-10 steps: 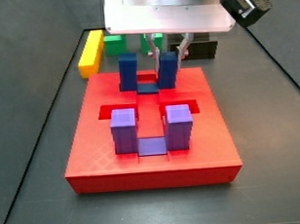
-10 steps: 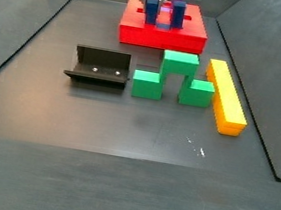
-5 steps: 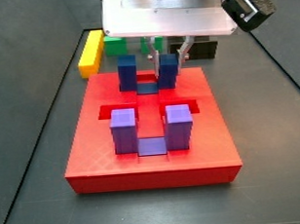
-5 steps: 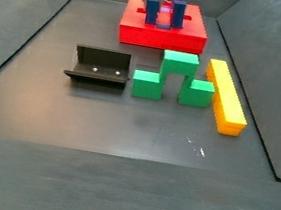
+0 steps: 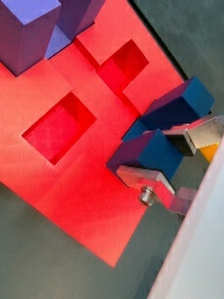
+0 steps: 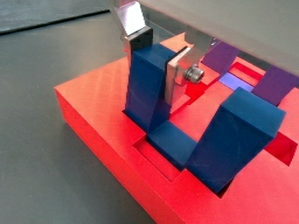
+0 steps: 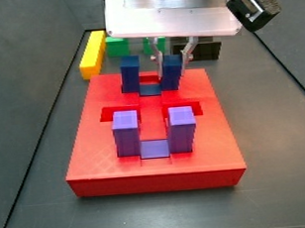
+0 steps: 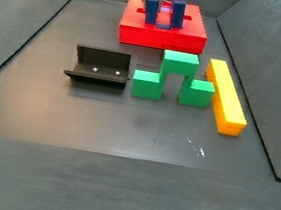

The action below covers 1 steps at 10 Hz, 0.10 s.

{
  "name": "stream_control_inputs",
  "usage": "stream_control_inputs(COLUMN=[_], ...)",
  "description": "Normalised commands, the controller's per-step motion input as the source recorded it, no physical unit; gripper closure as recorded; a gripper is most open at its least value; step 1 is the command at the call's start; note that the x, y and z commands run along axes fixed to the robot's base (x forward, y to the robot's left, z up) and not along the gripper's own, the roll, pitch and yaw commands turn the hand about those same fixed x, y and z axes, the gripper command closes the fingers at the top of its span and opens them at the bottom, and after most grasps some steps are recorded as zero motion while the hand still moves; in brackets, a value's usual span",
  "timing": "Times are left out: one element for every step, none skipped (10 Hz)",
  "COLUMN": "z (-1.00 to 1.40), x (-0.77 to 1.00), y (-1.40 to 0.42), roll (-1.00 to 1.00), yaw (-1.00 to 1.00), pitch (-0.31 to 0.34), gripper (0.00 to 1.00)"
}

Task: Pick up the blue object. Move up. Place the blue object on the fixture. Regrasp the blue object. Move to above the board. Insert the blue object.
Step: Insert the blue object.

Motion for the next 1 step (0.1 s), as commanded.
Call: stream_control_inputs(z=[-0.19], x=[0.00], y=[-0.03], roll=[-0.04], yaw=[0.00], pitch=[0.000], gripper=[1.00])
